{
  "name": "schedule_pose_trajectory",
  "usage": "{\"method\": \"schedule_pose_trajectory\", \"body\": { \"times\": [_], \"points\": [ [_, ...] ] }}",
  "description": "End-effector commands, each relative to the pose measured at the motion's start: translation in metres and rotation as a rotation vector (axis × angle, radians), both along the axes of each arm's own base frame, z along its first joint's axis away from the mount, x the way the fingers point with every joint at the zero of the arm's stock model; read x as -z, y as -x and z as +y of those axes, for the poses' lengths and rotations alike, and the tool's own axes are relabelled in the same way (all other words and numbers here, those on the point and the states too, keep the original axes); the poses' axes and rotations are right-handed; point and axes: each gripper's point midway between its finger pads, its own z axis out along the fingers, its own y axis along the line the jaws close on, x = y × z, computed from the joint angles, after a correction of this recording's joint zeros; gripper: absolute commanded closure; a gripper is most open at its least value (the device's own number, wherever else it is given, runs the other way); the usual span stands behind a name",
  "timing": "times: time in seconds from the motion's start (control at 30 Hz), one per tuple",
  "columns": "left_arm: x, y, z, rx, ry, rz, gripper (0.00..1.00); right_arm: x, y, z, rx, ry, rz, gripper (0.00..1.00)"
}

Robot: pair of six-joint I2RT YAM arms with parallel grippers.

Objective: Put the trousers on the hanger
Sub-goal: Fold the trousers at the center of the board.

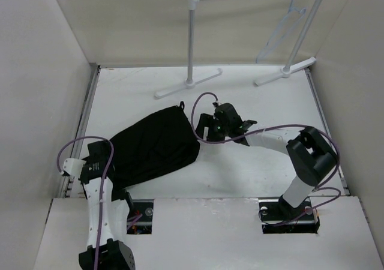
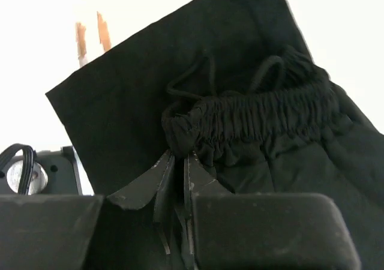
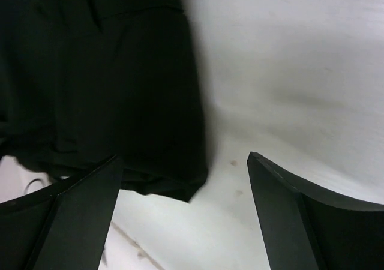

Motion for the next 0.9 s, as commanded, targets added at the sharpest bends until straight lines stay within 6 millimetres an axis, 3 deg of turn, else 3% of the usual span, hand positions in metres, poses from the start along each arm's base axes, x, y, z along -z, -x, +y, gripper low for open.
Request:
{"method": "schedule_pose_trajectory", "body": {
  "times": [0.0,0.1,0.13,0.2,0.27,0.33,0.47,0.6,0.73,0.8,0.87],
  "points": [
    [0.005,-0.001,-0.009,-0.017,0.061,-0.026,0.98,-0.040,-0.020,0.043,-0.052,-0.235,-0.059,0.12],
    [0.005,-0.003,-0.010,-0.007,0.059,-0.032,0.98,-0.026,-0.028,0.056,-0.034,-0.286,0.010,0.20],
    [0.005,-0.004,-0.011,-0.004,0.060,-0.036,0.98,-0.020,-0.030,0.059,-0.026,-0.290,0.033,0.31],
    [0.005,-0.006,-0.011,0.005,0.059,-0.039,0.98,-0.017,-0.036,0.059,-0.005,-0.308,0.052,0.63],
    [0.005,-0.010,-0.011,0.015,0.059,-0.049,0.98,-0.024,-0.043,0.045,0.042,-0.321,0.038,0.81],
    [0.003,-0.020,-0.014,0.039,0.062,-0.076,0.98,-0.033,-0.052,0.018,0.107,-0.319,0.005,0.88],
    [0.004,-0.053,-0.029,0.111,0.120,-0.145,0.99,-0.043,-0.059,-0.057,0.266,-0.300,-0.040,0.93],
    [-0.001,-0.096,-0.058,0.235,0.149,-0.181,0.99,-0.029,-0.026,-0.127,0.391,-0.239,-0.032,0.92],
    [-0.008,-0.128,-0.089,0.380,0.105,-0.169,0.99,0.002,0.024,-0.156,0.456,-0.141,0.019,0.85],
    [-0.007,-0.130,-0.092,0.406,0.074,-0.144,0.99,0.013,0.046,-0.157,0.472,-0.099,0.036,0.77],
    [-0.001,-0.126,-0.094,0.413,0.075,-0.119,0.99,0.016,0.054,-0.165,0.503,-0.064,0.023,0.66]
  ]
}}
